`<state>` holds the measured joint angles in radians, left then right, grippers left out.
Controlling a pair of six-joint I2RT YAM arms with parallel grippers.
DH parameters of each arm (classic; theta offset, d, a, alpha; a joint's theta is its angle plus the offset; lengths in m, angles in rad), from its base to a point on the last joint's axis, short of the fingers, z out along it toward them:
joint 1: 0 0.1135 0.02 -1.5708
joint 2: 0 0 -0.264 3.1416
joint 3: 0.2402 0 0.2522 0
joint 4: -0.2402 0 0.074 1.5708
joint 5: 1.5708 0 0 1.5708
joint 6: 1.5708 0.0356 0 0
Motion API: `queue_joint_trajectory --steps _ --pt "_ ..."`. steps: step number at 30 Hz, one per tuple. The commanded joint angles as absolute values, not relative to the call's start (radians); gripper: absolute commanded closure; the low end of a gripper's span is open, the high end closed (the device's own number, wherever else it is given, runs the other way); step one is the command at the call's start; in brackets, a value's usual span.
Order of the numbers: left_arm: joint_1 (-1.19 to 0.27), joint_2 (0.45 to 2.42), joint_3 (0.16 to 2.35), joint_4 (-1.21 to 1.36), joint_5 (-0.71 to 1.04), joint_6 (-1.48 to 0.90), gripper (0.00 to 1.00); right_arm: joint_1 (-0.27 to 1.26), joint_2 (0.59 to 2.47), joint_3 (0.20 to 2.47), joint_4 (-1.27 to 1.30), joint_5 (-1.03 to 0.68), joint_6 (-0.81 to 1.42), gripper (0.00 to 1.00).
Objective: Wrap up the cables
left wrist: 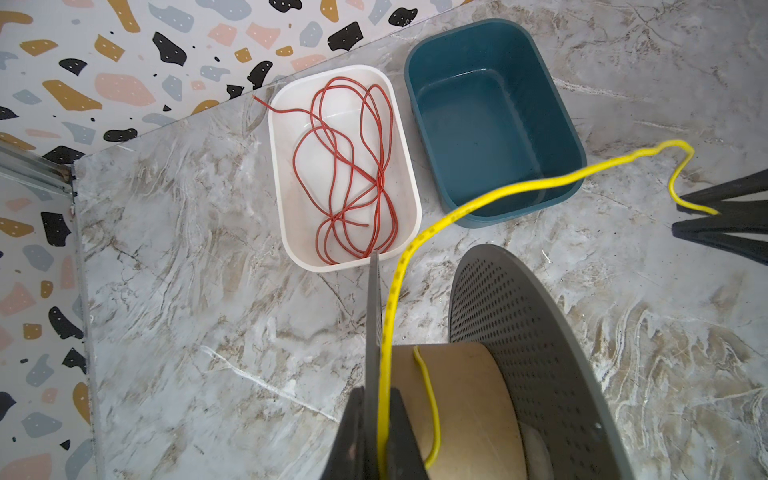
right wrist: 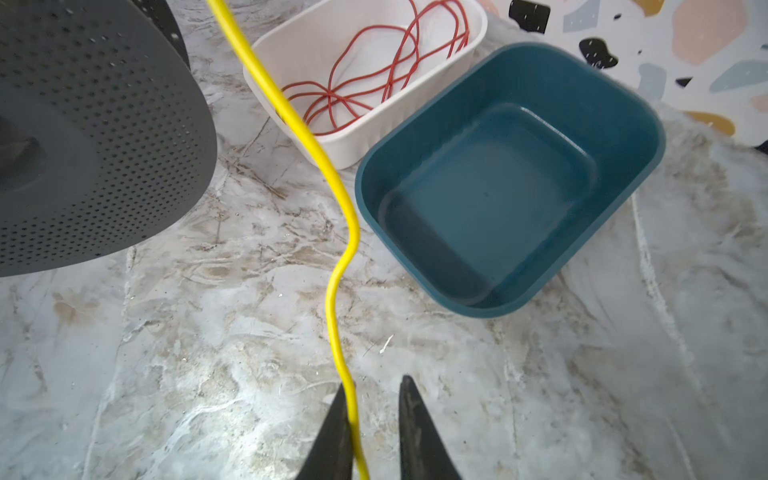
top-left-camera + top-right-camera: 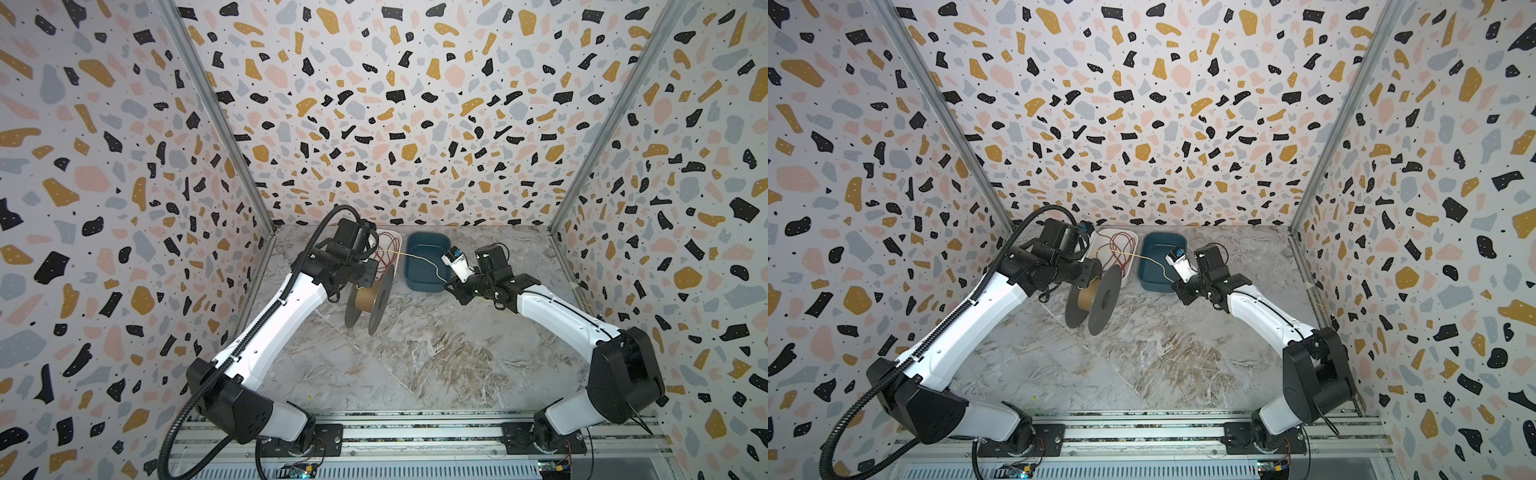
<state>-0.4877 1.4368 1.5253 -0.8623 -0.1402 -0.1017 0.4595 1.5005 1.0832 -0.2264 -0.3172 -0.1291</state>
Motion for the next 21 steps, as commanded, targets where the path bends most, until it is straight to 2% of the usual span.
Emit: queue_joint_trajectory --steps 1,4,12,21 --pt "-0.474 1.395 1.593 -0.825 -0.163 -0.119 1.0 0.457 1.421 1.074 -0.174 -0.274 -0.095 0.9" --pt "-0.47 1.399 1.603 -0.83 -0.151 -0.119 1.0 0.457 1.4 1.061 -0.149 -0.273 -0.091 1.0" --pt "-0.437 1.364 1.639 -0.808 0.046 -0.145 1.0 0.453 1.343 0.973 0.093 -0.204 -0.038 1.0" --pt "-0.429 1.336 1.786 -0.847 0.071 -0.186 1.0 0.425 1.542 1.125 0.172 -0.36 0.015 1.0"
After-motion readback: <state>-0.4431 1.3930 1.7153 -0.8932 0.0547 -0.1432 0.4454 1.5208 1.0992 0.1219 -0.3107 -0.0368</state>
